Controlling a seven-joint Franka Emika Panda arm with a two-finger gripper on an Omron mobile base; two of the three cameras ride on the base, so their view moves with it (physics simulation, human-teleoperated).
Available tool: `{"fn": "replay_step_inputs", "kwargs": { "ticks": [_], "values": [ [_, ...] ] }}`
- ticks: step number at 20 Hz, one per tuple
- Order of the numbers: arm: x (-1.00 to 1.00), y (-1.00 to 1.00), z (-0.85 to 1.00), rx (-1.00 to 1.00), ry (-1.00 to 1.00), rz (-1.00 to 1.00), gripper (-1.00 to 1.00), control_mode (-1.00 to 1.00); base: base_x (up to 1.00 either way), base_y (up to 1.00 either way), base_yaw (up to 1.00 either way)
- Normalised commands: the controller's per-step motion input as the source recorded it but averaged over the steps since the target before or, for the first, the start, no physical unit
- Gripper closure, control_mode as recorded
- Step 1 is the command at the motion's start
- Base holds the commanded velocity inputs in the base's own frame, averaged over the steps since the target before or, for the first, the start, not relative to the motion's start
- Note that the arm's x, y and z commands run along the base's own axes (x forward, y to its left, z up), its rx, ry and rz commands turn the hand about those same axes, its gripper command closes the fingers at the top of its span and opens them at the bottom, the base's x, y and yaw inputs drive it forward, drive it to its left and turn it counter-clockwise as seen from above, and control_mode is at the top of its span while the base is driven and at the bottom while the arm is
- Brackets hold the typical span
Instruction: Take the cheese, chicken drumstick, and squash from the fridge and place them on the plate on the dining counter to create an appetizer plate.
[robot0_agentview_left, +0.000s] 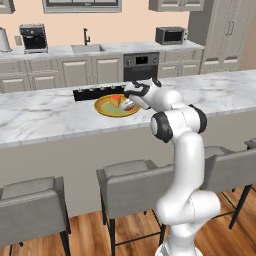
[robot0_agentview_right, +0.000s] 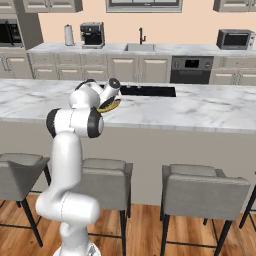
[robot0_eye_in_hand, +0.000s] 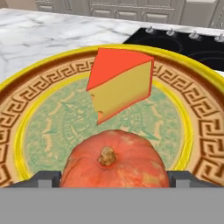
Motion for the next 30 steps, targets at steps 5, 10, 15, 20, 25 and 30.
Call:
{"fn": "replay_step_inputs", "kwargs": {
  "ticks": [5,10,15,20,25,30],
  "values": [
    [0.00,0.00,0.04,0.00,-0.03,0.00,-1.00,-1.00,0.00,0.00,0.00],
    [-0.05,0.00,0.49,0.00,-0.08,0.00,-1.00,-1.00,0.00,0.00,0.00],
    [-0.71,0.00,0.98,-0.01,-0.14,-0.05,-1.00,-1.00,0.00,0.00,0.00],
    [-1.00,0.00,1.00,-0.09,-0.03,-0.13,-1.00,-1.00,0.00,0.00,0.00],
    [-1.00,0.00,0.88,-0.05,0.22,-0.19,-1.00,-1.00,0.00,0.00,0.00],
    [-1.00,0.00,0.46,-0.04,0.37,-0.19,-1.00,-1.00,0.00,0.00,0.00]
  ]
}}
